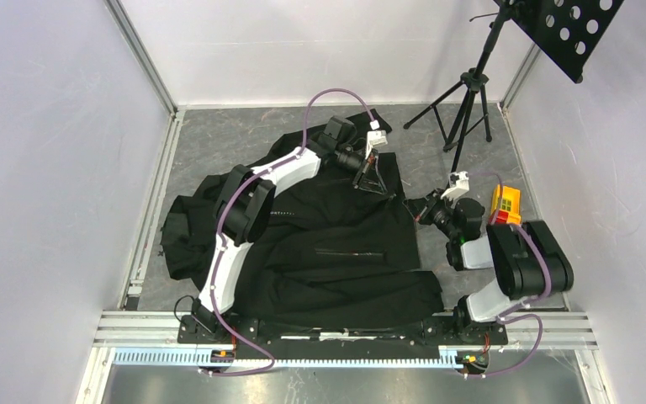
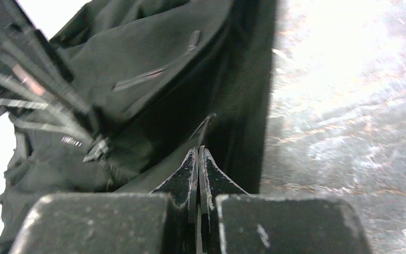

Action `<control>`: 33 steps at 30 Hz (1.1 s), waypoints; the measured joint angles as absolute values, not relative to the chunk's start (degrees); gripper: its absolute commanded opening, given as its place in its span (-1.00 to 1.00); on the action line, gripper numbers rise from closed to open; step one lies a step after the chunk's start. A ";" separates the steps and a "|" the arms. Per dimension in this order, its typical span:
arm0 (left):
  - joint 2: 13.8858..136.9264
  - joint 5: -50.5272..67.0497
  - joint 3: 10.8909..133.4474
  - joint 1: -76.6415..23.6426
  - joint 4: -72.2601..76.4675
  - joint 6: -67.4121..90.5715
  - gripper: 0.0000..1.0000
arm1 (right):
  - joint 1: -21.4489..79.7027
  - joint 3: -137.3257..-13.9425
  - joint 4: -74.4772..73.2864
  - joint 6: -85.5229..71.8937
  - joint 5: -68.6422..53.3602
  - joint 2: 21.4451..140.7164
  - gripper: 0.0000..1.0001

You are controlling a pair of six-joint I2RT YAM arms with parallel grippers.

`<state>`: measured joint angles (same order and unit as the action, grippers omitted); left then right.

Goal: Zip up the jacket

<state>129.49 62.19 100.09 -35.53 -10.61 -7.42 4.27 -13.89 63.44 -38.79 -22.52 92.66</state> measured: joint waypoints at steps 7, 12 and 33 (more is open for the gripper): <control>129.49 66.81 105.10 -33.89 -18.74 -16.23 -0.96 | 4.40 -10.31 58.19 -30.35 -31.81 78.61 -0.99; 129.51 68.18 105.91 -32.97 -19.75 -16.88 -0.95 | 4.54 -8.36 58.04 -29.04 -34.96 78.00 -0.93; 128.51 67.37 93.97 -33.52 2.35 -6.02 -0.95 | 4.69 -11.55 65.25 -50.41 -18.63 97.54 -0.19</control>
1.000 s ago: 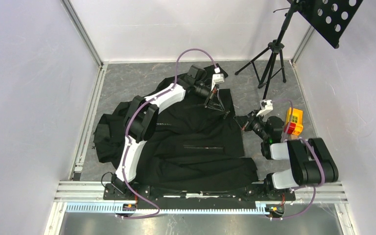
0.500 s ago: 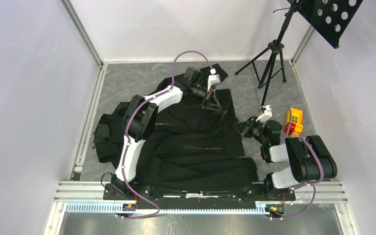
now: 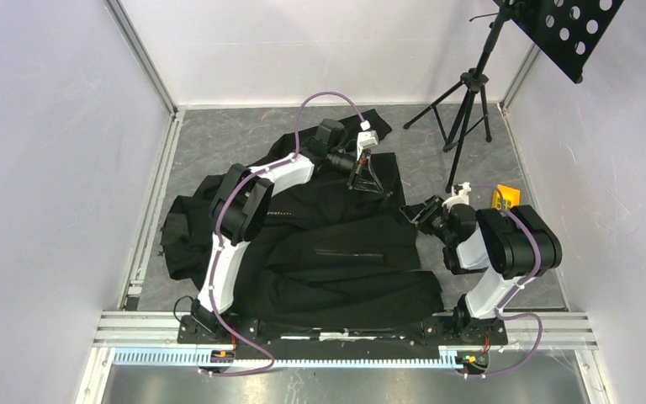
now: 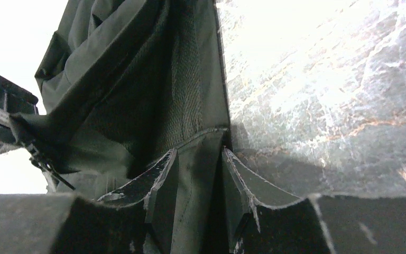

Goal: Zip up the jacket

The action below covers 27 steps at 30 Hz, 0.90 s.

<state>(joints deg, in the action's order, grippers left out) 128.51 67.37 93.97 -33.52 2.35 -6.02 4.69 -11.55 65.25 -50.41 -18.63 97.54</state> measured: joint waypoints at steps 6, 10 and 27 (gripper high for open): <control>128.42 66.89 93.97 -33.58 3.07 -6.00 -0.95 | 4.69 -13.74 65.80 -51.16 -17.80 99.46 -0.85; 128.42 66.52 93.97 -33.58 3.18 -5.98 -0.96 | 4.69 -14.39 65.32 -49.78 -17.96 99.13 -0.99; 128.42 66.37 93.97 -33.58 3.20 -5.85 -0.95 | 3.99 -10.00 66.43 -46.44 -22.09 93.65 -0.59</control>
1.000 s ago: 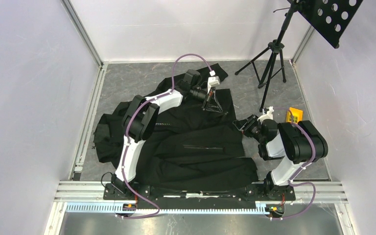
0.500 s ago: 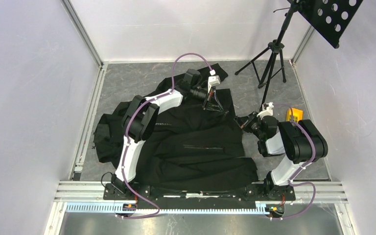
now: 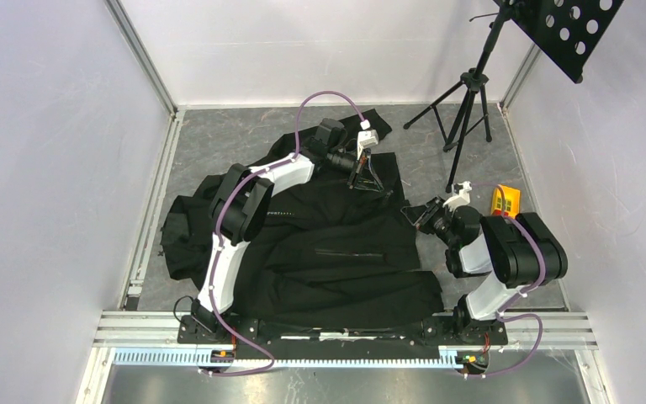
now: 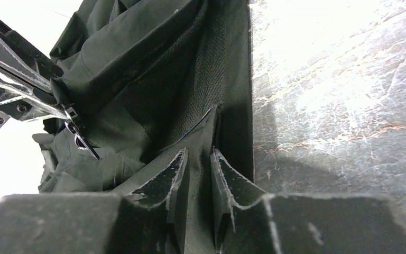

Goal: Zip up the jacket

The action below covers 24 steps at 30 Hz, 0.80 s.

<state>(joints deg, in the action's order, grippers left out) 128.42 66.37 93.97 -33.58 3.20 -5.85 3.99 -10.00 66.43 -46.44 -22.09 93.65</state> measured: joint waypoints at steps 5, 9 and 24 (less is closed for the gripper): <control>128.42 66.37 93.97 -33.58 3.20 -5.82 -0.96 | 3.95 -10.07 67.90 -46.85 -22.31 95.00 -0.99; 128.42 66.39 93.97 -33.56 3.01 -5.89 -0.96 | 3.84 -11.66 68.62 -44.62 -24.16 95.42 -0.99; 127.85 70.08 106.54 -30.83 -22.65 -23.73 -0.96 | 3.88 -11.03 72.51 -36.97 -43.24 86.39 -0.99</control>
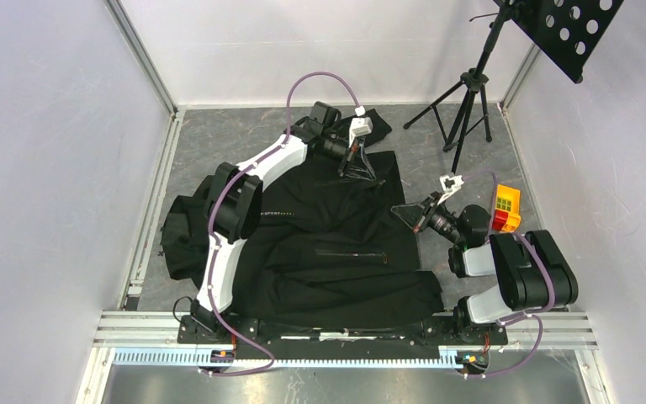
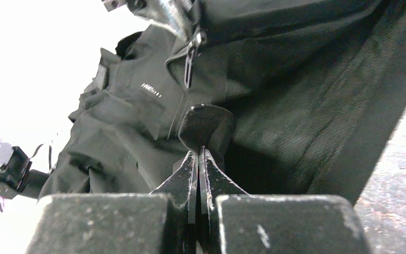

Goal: Zip up the jacket

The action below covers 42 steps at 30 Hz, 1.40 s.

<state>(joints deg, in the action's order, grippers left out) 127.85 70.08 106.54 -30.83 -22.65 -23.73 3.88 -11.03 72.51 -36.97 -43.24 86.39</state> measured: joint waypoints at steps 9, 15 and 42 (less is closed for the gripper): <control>126.17 73.10 96.55 -30.87 -6.92 -17.21 -0.95 | 4.91 -9.21 68.03 -33.82 -44.45 81.87 -0.94; 126.96 74.52 85.06 -30.98 30.81 10.85 -0.95 | 6.04 -8.40 68.53 -33.15 -43.27 80.99 -0.98; 121.21 60.03 88.20 -31.48 25.76 14.17 -0.95 | 6.20 -19.62 36.58 -28.01 -27.66 85.12 -0.32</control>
<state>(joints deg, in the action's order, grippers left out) 121.21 60.03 88.20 -31.48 25.76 14.17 6.20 -19.62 36.58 -28.01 -27.66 85.12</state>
